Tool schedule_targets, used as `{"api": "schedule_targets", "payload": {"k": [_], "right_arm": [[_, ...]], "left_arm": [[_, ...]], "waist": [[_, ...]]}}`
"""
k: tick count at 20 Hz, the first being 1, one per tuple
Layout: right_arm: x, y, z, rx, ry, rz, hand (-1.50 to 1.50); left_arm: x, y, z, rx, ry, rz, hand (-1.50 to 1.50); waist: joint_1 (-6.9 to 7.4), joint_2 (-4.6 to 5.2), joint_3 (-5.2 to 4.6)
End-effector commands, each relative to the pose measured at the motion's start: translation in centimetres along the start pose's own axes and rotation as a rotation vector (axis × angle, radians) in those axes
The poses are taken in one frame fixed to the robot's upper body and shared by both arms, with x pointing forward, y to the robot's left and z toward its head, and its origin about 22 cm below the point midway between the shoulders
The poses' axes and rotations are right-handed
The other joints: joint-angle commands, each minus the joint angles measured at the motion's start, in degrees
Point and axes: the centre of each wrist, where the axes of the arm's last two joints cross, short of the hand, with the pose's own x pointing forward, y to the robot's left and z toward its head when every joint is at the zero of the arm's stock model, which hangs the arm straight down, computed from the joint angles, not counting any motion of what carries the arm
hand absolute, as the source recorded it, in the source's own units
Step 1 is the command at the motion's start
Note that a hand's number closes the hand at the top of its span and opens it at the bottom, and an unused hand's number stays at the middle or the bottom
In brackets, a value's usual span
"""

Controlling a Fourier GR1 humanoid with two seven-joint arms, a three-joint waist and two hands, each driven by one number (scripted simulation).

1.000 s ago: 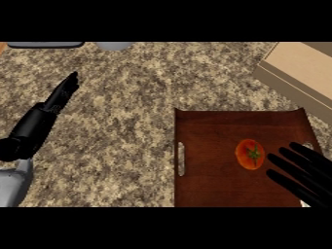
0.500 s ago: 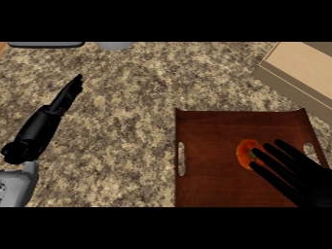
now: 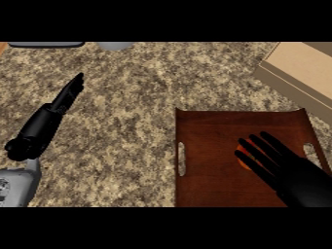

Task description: Pick the tomato from the tray and place it in the cardboard box

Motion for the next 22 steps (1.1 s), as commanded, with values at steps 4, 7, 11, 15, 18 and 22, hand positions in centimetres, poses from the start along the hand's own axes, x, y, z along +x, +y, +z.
{"api": "schedule_targets", "payload": {"k": [4,7,11,15,18,22], "right_arm": [[-2.5,-0.1,-1.7,0.003,0.03,0.009,-1.5],[-0.1,0.6,-3.1,0.021,0.002,-0.006,-1.5],[-1.9,2.2,-3.3,0.032,-0.017,-0.012,-1.5],[-0.6,3.3,-5.6,0.036,0.013,0.011,-1.5],[-3.0,6.3,-3.1,0.054,0.055,0.016,-1.5],[-4.1,5.0,-5.5,0.047,0.069,0.019,-1.5]], "left_arm": [[0.3,0.6,-0.4,-0.005,-0.007,0.004,0.0],[0.1,-0.5,0.7,-0.003,0.006,0.003,0.0],[0.7,1.4,0.1,-0.014,-0.002,0.021,0.0],[0.3,-0.6,-1.7,0.006,-0.002,-0.002,0.0],[-1.6,1.7,1.3,-0.008,-0.01,0.01,0.0],[0.5,1.1,1.1,-0.011,-0.015,-0.005,0.0]], "waist": [[0.03,0.02,0.0],[0.18,-0.01,0.0],[0.07,0.0,0.0],[0.04,0.09,0.0],[0.03,0.06,0.0],[0.29,0.04,0.01]]}}
